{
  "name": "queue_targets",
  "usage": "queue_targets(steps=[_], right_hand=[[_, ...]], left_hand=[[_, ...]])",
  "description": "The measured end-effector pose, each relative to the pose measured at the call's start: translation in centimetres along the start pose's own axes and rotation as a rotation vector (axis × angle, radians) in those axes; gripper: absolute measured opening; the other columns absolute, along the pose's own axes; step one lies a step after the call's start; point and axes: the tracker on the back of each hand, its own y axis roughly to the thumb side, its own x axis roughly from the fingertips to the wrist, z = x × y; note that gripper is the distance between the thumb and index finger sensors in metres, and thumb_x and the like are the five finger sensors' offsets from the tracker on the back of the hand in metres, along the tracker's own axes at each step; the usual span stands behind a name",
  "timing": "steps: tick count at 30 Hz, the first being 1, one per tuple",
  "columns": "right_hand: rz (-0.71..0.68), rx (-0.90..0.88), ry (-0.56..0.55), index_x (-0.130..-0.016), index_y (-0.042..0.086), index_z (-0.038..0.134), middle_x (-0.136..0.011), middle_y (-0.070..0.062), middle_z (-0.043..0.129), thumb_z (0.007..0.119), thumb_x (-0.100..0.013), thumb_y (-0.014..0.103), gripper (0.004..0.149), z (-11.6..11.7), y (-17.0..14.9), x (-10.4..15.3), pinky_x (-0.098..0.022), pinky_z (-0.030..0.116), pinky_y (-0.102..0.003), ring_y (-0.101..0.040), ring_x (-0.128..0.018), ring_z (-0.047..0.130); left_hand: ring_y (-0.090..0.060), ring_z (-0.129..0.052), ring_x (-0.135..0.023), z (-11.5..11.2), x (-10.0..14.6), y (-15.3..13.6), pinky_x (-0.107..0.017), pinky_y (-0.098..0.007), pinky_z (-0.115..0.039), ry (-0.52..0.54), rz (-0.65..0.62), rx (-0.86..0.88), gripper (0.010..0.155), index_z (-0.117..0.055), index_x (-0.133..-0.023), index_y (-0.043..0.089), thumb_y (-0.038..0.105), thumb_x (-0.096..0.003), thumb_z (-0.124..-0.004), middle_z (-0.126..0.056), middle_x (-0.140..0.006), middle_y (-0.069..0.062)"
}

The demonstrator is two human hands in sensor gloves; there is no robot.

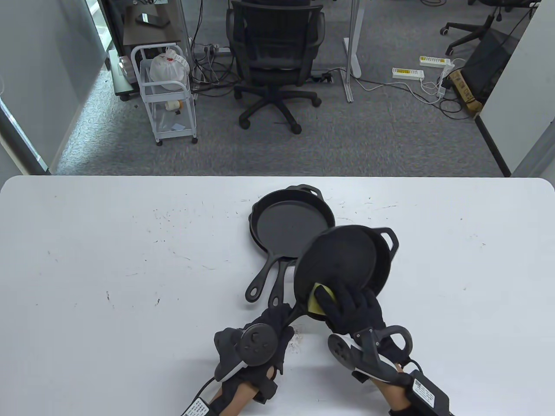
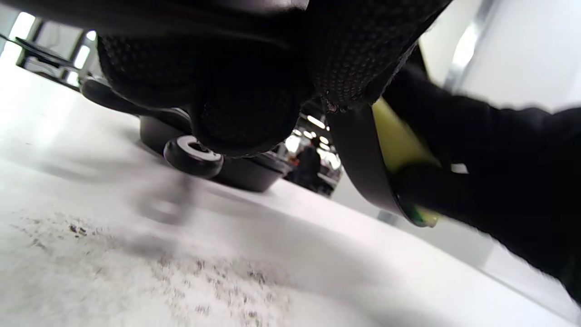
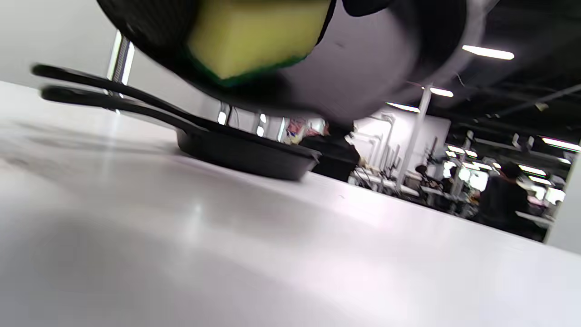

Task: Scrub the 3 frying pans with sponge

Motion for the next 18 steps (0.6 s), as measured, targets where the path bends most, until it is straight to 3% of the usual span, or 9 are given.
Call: queue_targets(steps=[5, 10, 14, 18], right_hand=[[0.17, -0.011, -0.201, -0.104, 0.042, 0.027, -0.116, -0.001, 0.042, 0.075, -0.043, 0.049, 0.078, -1.7, -2.5, 0.6, -0.075, 0.051, -0.057, -0.031, -0.105, 0.059], [0.384, -0.069, -0.116, -0.105, 0.035, 0.024, -0.115, -0.005, 0.046, 0.076, -0.043, 0.05, 0.082, -0.5, -6.4, 0.3, -0.074, 0.051, -0.058, -0.03, -0.095, 0.073], [0.378, -0.053, -0.001, -0.106, 0.036, 0.031, -0.112, -0.004, 0.056, 0.08, -0.043, 0.049, 0.081, 0.6, -6.7, -0.3, -0.074, 0.052, -0.058, -0.027, -0.089, 0.077], [0.326, -0.054, -0.037, -0.106, 0.036, 0.031, -0.112, -0.003, 0.056, 0.078, -0.042, 0.05, 0.081, 0.2, -5.9, -0.2, -0.074, 0.053, -0.057, -0.027, -0.088, 0.078]], left_hand=[[-0.019, -0.111, -0.05, -0.6, 0.2, 1.7, -0.042, -0.043, -0.094, -0.022, -0.087, -0.157, 0.06, -0.078, -0.097, 0.02, 0.032, -0.0399, -0.094, -0.098, -0.079, -0.003], [-0.019, -0.111, -0.049, -0.3, 0.4, 1.7, -0.041, -0.043, -0.094, 0.002, -0.081, -0.129, 0.061, -0.079, -0.097, 0.018, 0.032, -0.0396, -0.094, -0.099, -0.078, -0.004], [-0.02, -0.111, -0.048, 0.1, 0.4, 1.1, -0.04, -0.042, -0.094, 0.032, -0.046, -0.108, 0.061, -0.079, -0.097, 0.017, 0.033, -0.0404, -0.094, -0.099, -0.078, -0.005], [-0.021, -0.109, -0.047, 0.6, 0.3, 0.2, -0.04, -0.044, -0.093, 0.1, -0.003, -0.102, 0.061, -0.077, -0.098, 0.015, 0.032, -0.0419, -0.094, -0.097, -0.079, -0.007]])
